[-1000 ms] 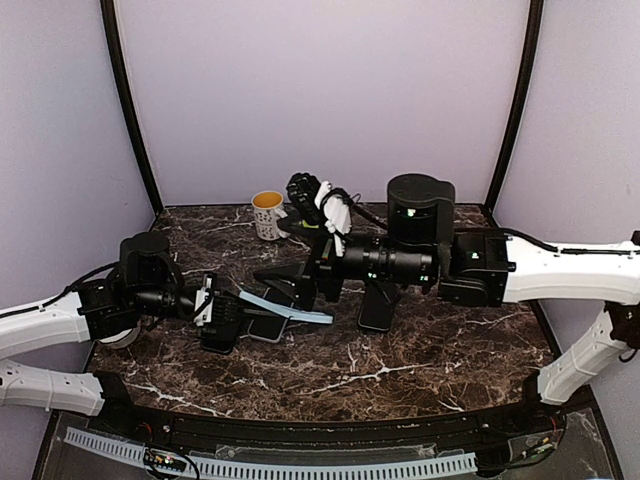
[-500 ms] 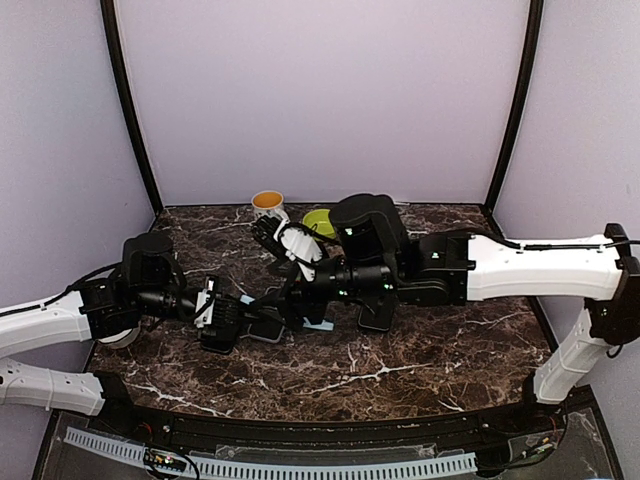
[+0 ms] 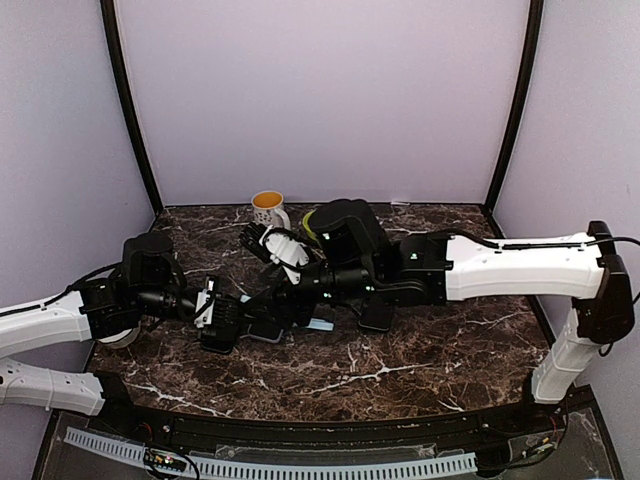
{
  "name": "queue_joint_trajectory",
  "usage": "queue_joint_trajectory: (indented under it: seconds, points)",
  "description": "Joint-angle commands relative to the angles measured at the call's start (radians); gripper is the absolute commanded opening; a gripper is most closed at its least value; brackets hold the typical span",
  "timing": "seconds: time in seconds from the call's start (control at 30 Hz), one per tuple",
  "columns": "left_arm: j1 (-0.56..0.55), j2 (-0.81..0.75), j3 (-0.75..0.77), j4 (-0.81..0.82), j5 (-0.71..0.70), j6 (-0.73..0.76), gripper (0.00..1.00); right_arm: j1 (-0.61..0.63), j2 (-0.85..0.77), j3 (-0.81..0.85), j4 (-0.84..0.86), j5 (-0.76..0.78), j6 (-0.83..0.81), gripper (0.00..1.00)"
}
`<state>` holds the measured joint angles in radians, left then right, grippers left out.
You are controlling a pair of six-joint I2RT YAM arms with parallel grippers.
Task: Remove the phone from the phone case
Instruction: Remove the phone case from the phone.
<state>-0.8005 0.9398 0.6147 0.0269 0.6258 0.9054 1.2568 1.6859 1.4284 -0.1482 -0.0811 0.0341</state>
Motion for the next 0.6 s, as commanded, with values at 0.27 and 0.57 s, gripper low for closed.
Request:
queue_joint_trajectory:
  seconds: [0.27,0.57]
  points:
    - [-0.002,-0.017,0.036,0.042,0.019,0.01,0.0,0.005,0.007,0.001,-0.002,0.044,0.007,0.51]
    - [-0.002,-0.019,0.034,0.046,0.013,0.011,0.0,0.005,0.008,-0.012,-0.049,0.056,-0.023,0.41]
